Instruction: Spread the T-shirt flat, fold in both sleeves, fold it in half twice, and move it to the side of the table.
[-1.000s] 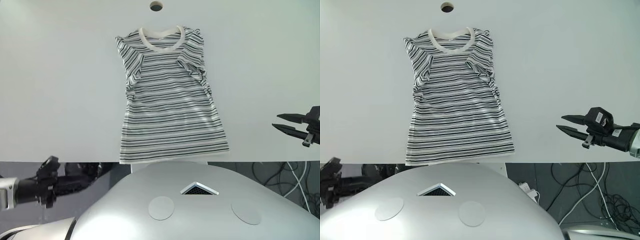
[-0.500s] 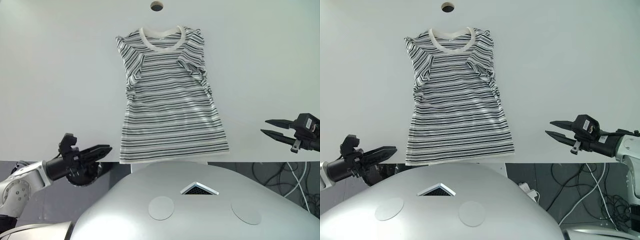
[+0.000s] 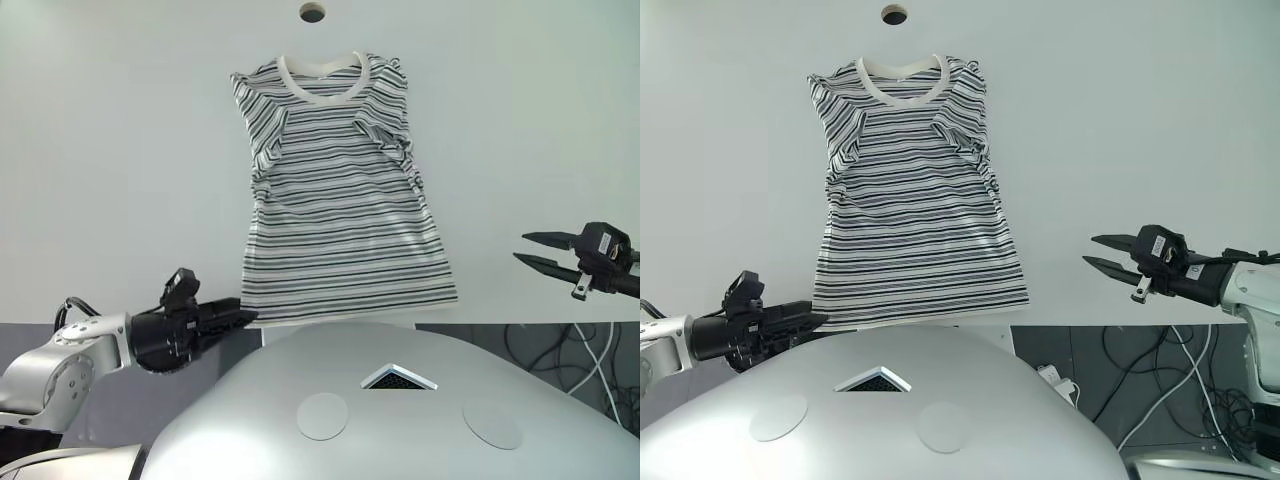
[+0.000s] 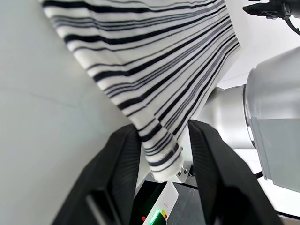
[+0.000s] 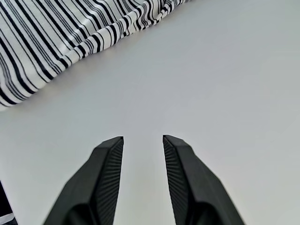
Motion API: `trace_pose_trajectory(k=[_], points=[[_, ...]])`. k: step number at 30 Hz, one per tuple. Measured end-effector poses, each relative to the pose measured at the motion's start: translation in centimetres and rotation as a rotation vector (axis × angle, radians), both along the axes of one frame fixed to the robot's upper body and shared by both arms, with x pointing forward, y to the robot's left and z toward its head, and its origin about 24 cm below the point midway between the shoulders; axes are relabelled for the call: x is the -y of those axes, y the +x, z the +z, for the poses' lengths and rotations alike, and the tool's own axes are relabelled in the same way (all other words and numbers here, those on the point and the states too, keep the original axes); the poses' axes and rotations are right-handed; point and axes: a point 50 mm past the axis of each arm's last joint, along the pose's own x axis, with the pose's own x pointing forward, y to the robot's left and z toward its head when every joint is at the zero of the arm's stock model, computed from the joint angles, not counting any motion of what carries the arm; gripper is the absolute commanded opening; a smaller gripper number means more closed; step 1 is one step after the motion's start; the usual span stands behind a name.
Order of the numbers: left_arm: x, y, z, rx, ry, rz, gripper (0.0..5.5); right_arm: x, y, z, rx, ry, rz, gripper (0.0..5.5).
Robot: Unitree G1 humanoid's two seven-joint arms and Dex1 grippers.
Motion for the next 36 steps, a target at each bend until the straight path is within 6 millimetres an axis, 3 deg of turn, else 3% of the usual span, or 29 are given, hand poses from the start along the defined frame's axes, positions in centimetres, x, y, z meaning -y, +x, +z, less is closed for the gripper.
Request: trace_pose_trajectory(k=[3, 12, 17, 29, 36], points=[[0.0, 0.1, 0.0, -0.003, 0.002, -0.013, 1.81, -0.4, -0.3, 0.0, -0.003, -0.006, 0.023, 1.57], [0.2, -0.2, -0.5, -0.082, 0.0, -0.034, 0.05, -1.9, -0.9, 0.0, 0.015, -0.005, 0.119, 1.62], [0.1, -0.1, -0.6, -0.086, 0.003, -0.034, 0.02, -2.2, -1.1, -0.5, -0.041, 0.038, 0.107, 1.62], [0.2, -0.2, -0.7, -0.071, 0.0, -0.02, 0.02, -2.7, -1.2, -2.5, -0.472, 0.324, -0.013, 1.62], [0.5, -0.2, -0.7, -0.042, 0.004, -0.041, 0.02, -3.5, -1.1, -3.4, -0.654, 0.368, -0.046, 1.62]])
